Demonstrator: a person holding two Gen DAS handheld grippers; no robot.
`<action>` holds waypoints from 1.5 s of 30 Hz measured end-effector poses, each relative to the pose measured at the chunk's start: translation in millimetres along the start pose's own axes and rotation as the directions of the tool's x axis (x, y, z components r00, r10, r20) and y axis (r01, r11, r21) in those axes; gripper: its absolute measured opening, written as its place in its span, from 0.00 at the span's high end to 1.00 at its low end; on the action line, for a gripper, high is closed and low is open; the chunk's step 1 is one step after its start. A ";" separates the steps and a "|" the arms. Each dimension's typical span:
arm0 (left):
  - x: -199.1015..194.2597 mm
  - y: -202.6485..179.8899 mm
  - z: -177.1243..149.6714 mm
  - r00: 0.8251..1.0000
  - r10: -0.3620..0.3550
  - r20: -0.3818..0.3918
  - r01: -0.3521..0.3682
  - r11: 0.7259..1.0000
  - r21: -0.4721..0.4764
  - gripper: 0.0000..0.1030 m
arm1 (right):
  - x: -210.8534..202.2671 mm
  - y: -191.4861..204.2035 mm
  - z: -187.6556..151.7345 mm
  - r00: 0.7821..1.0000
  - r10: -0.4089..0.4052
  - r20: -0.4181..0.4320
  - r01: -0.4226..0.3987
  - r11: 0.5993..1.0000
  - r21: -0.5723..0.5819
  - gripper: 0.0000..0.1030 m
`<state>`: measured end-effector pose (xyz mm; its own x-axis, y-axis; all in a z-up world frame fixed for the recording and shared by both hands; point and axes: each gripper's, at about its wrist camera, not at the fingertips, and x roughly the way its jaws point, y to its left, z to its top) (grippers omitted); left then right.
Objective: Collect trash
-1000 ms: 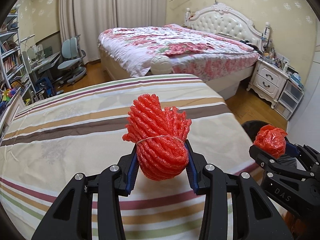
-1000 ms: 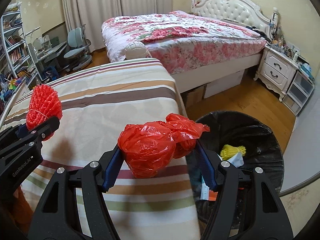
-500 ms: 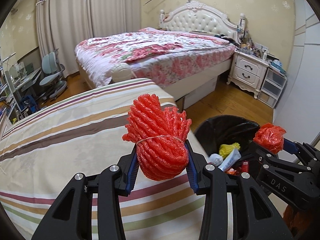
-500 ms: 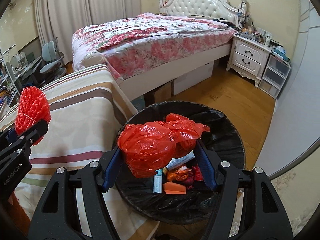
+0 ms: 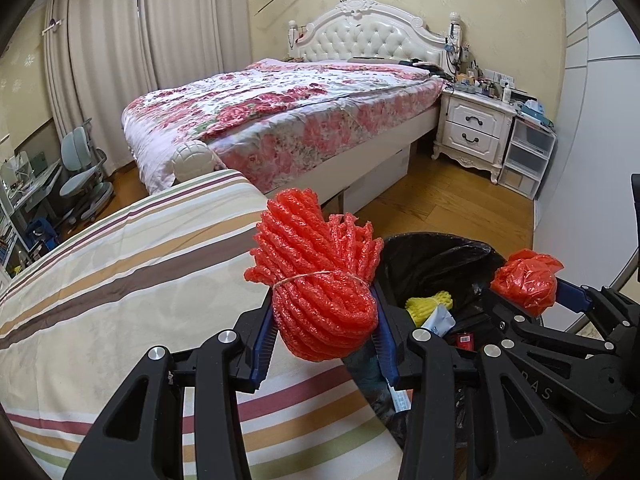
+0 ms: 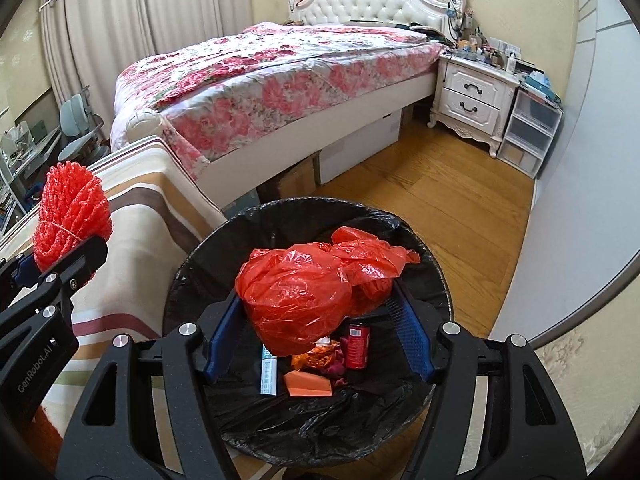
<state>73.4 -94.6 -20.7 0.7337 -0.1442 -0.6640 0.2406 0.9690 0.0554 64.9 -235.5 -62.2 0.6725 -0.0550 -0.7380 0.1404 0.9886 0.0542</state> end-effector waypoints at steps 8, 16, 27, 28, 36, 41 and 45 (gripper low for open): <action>1.7 -4.5 1.2 1.000 0.006 0.003 -0.006 1.000 -0.004 0.40 | 7.6 -6.7 -1.3 1.000 -0.011 -0.007 0.012 1.000 0.022 0.31; -5.9 -2.1 1.8 1.000 0.013 0.018 -0.013 1.000 -0.015 0.27 | 3.7 -9.0 -2.2 1.000 -0.027 0.002 0.027 0.999 0.026 0.25; -31.5 9.1 -5.8 0.999 0.025 0.047 -0.024 0.999 -0.025 0.24 | -21.6 -7.3 -10.2 0.998 -0.048 0.030 0.047 0.998 0.036 0.25; -34.1 10.1 -6.8 0.998 0.031 0.049 -0.030 0.999 -0.025 0.23 | -25.3 -6.1 -11.9 0.998 -0.049 0.035 0.048 0.998 0.033 0.25; -57.1 19.9 -16.0 0.997 0.042 0.070 -0.039 0.998 -0.041 0.22 | -52.9 3.8 -21.7 0.996 -0.043 0.073 0.042 0.999 0.019 0.24; -71.0 25.2 -22.8 0.995 0.051 0.085 -0.048 0.998 -0.044 0.22 | -70.9 8.3 -26.3 0.994 -0.043 0.102 0.042 0.999 0.013 0.24; -80.5 31.5 -29.2 0.994 0.056 0.091 -0.051 0.997 -0.057 0.22 | -81.3 10.4 -30.7 0.992 -0.040 0.116 0.039 0.999 0.010 0.24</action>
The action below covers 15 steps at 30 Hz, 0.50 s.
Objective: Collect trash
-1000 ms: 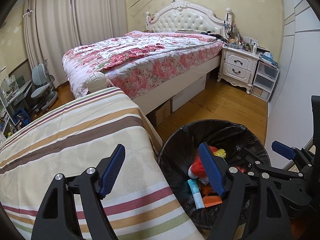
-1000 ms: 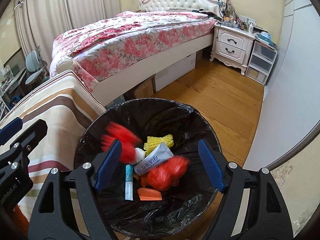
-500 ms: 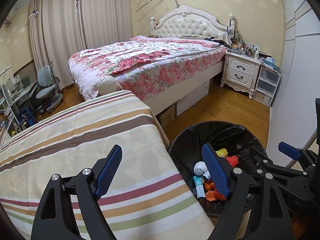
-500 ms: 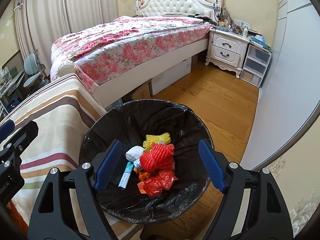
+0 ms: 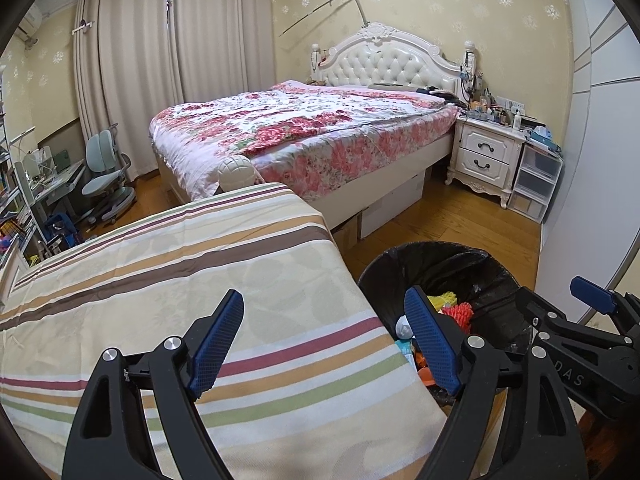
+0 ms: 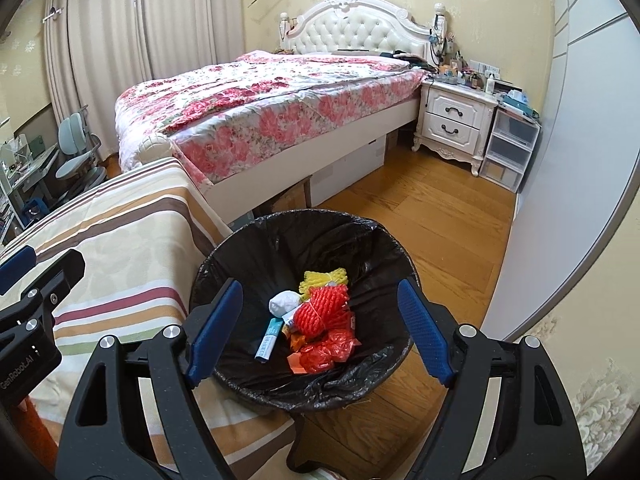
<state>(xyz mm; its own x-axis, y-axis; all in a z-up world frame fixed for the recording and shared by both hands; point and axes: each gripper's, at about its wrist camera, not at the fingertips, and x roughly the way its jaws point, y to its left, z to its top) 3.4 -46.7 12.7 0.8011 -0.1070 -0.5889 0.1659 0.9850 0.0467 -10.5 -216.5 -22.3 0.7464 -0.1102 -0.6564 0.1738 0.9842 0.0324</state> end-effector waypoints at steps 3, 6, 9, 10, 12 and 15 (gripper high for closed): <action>-4.9 3.2 -4.0 1.000 0.004 0.000 -0.004 1.000 -0.005 0.22 | -7.1 0.0 -2.8 1.000 0.001 0.010 -0.001 1.000 -0.003 0.24; -7.4 5.5 -7.6 1.000 0.008 0.001 -0.008 1.000 -0.008 0.22 | -10.8 1.4 -4.4 1.000 0.000 0.016 0.000 1.000 -0.004 0.24; -6.7 7.2 -8.4 1.000 0.011 -0.004 -0.011 1.000 -0.012 0.22 | -13.1 2.1 -5.8 1.000 0.001 0.018 0.000 1.000 -0.007 0.24; -6.5 7.6 -8.6 1.000 0.011 -0.005 -0.011 1.000 -0.014 0.22 | -13.3 2.6 -6.1 1.000 -0.001 0.019 0.001 1.000 -0.009 0.24; -6.3 8.3 -8.9 1.000 0.010 -0.007 -0.011 1.000 -0.016 0.22 | -13.4 2.8 -6.3 1.000 -0.003 0.018 0.003 1.000 -0.010 0.24; -6.6 8.5 -9.1 1.000 0.011 -0.005 -0.011 1.000 -0.016 0.22 | -13.5 2.8 -6.4 1.000 -0.001 0.018 0.001 1.000 -0.007 0.24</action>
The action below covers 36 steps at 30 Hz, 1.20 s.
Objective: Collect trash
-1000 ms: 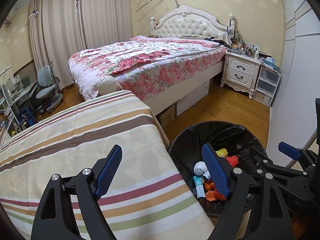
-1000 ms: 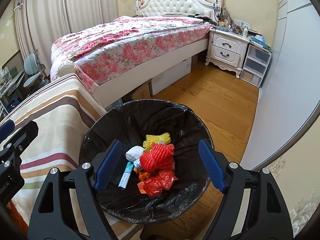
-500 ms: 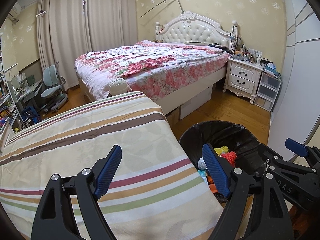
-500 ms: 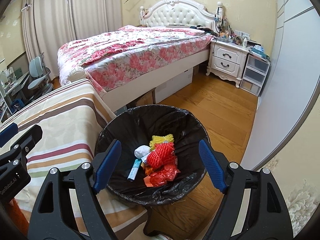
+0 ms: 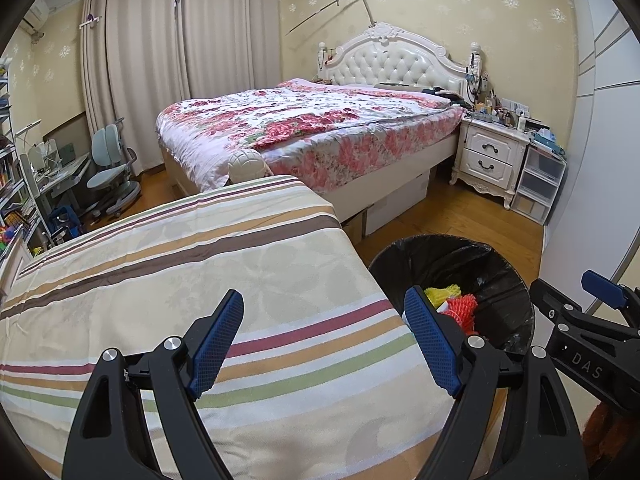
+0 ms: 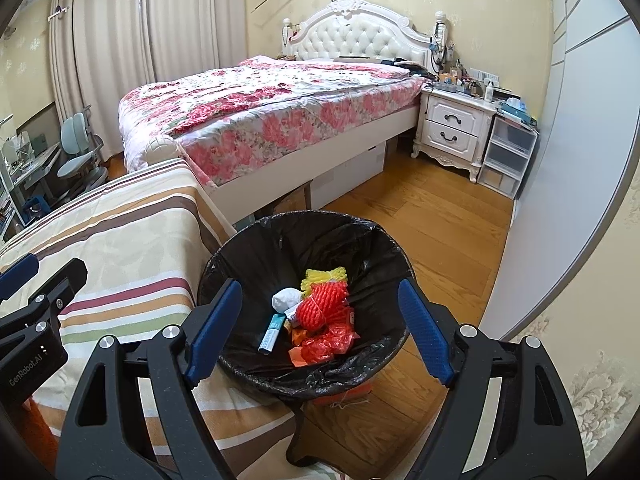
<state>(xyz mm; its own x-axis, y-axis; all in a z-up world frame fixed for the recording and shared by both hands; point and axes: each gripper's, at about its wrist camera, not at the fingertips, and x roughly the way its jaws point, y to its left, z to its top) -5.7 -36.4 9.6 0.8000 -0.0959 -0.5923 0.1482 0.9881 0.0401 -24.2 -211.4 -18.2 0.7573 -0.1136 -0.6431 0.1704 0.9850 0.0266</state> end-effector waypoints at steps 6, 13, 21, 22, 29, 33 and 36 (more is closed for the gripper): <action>0.0 0.2 -0.3 1.000 -0.001 0.000 0.001 1.000 -0.001 0.22 | -0.1 -0.9 -1.7 1.000 0.000 0.000 0.000 1.000 0.001 0.24; -0.1 0.2 -0.5 1.000 0.000 0.000 0.000 1.000 -0.001 0.22 | -1.6 -2.2 -3.1 1.000 -0.001 0.003 0.001 1.000 0.002 0.24; -0.2 0.3 -0.9 1.000 0.000 0.000 0.000 1.000 -0.001 0.22 | -1.5 -1.9 -3.1 1.000 -0.002 0.002 0.002 1.000 0.002 0.24; -0.2 0.3 -0.9 1.000 0.000 0.000 0.000 1.000 -0.001 0.22 | -2.0 -2.2 -3.5 1.000 -0.002 0.002 0.002 1.000 0.002 0.24; -0.2 0.2 -1.3 1.000 -0.001 0.002 0.001 1.000 -0.001 0.22 | -1.6 -1.9 -3.1 1.000 -0.002 0.003 0.002 1.000 0.001 0.24; -0.5 0.4 -1.3 1.000 -0.001 0.002 0.001 1.000 -0.001 0.22 | -1.6 -1.8 -3.2 1.000 -0.002 0.003 0.002 1.000 0.001 0.24; -0.6 0.5 -1.4 1.000 -0.001 0.002 0.001 1.000 -0.001 0.22 | -1.9 -2.0 -3.6 1.000 -0.002 0.002 0.002 1.000 0.001 0.24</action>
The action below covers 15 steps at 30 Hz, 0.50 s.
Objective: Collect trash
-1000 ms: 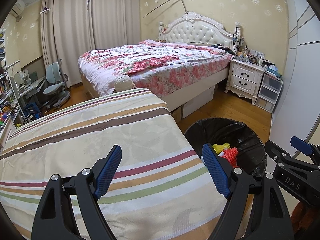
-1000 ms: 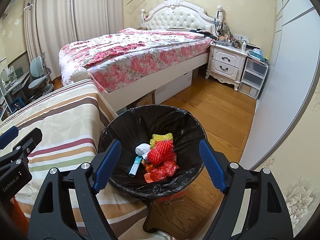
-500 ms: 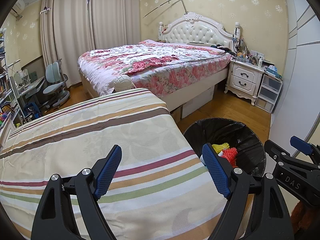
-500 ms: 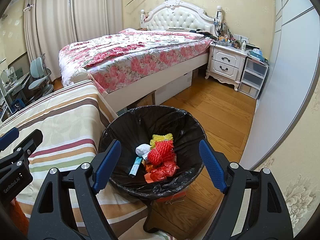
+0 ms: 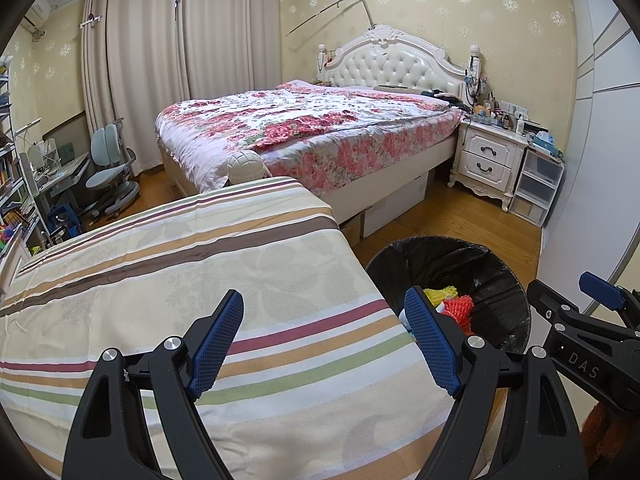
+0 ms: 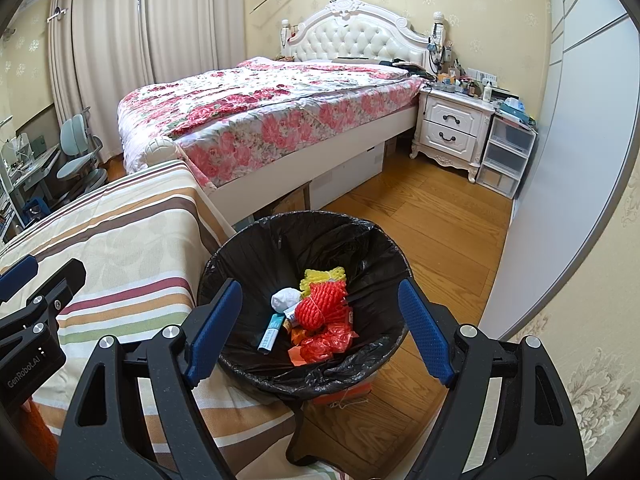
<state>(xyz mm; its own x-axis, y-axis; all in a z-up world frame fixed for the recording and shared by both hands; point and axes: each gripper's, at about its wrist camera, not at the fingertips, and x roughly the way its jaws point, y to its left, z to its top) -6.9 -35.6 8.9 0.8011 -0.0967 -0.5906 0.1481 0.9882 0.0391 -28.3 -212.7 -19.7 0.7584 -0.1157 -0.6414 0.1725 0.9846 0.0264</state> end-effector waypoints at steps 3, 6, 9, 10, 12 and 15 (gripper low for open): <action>0.3 0.1 -0.2 1.000 -0.001 0.000 0.001 1.000 0.000 0.22 | -0.1 0.0 0.1 1.000 0.000 0.001 0.000 1.000 0.000 0.24; 0.2 -0.1 -0.3 1.000 -0.001 -0.001 0.001 1.000 -0.001 0.22 | 0.2 0.3 0.4 1.000 0.000 0.001 0.000 1.000 0.000 0.24; 0.1 -0.2 -0.4 1.000 -0.001 0.000 0.001 1.000 -0.001 0.22 | 0.3 0.3 0.3 1.000 0.000 0.001 0.000 1.000 0.000 0.24; 0.1 -0.2 -0.4 1.000 -0.001 0.000 0.001 1.000 -0.001 0.22 | 0.2 0.3 0.2 1.000 0.000 0.001 0.000 1.000 0.000 0.24; 0.1 -0.2 -0.5 1.000 -0.001 0.000 0.001 1.000 -0.001 0.22 | 0.3 0.3 0.2 1.000 0.000 0.000 0.000 1.000 0.000 0.24; -0.4 -2.0 -0.9 1.000 -0.001 0.002 0.001 1.000 -0.001 0.22 | 0.0 0.2 -0.1 1.000 0.000 0.001 0.000 1.000 0.000 0.24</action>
<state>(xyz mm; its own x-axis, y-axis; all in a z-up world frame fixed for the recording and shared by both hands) -8.0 -37.5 8.3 0.8020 -0.0983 -0.5891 0.1485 0.9882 0.0372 -28.3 -212.5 -19.8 0.7587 -0.1162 -0.6410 0.1727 0.9846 0.0259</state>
